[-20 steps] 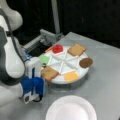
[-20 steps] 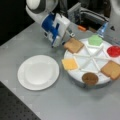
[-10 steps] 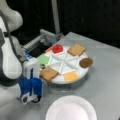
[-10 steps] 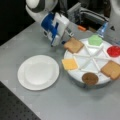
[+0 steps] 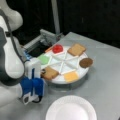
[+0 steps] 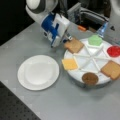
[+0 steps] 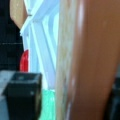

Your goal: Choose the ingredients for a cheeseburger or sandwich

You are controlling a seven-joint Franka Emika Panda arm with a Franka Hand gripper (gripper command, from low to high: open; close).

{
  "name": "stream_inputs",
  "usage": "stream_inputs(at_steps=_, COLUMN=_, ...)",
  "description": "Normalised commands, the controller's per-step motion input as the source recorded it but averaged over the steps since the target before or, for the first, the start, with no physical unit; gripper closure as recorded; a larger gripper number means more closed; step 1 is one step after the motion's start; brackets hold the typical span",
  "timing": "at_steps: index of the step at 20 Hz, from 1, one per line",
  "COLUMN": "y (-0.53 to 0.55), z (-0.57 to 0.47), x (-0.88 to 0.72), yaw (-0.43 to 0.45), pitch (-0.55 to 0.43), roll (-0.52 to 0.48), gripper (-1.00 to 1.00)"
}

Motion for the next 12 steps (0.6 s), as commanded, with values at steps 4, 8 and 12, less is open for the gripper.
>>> stream_inputs(at_steps=4, y=-0.09, z=-0.17, x=0.17, yaw=0.136, pitch=0.028, roll=0.076, gripper=1.0)
stream_inputs(at_steps=8, y=-0.11, z=-0.16, x=0.17, yaw=0.137, pitch=0.03, roll=0.076, gripper=1.0)
stream_inputs(at_steps=12, y=-0.22, z=-0.12, x=0.17, yaw=0.157, pitch=0.046, roll=0.092, gripper=1.0)
